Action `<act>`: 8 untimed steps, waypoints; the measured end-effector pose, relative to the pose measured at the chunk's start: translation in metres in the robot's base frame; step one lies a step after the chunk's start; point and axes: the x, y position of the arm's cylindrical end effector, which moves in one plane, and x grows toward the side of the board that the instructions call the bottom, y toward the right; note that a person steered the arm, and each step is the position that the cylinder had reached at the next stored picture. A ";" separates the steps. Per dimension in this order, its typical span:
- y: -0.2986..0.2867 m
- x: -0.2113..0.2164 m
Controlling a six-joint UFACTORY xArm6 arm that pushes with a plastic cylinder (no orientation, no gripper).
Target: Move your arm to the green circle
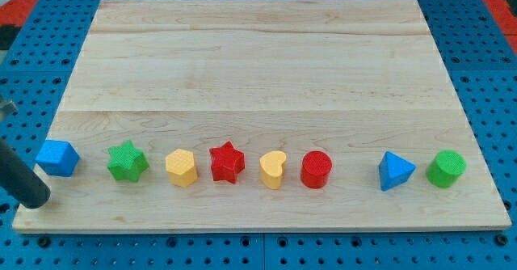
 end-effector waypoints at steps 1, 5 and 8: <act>0.033 0.007; 0.263 0.030; 0.506 0.031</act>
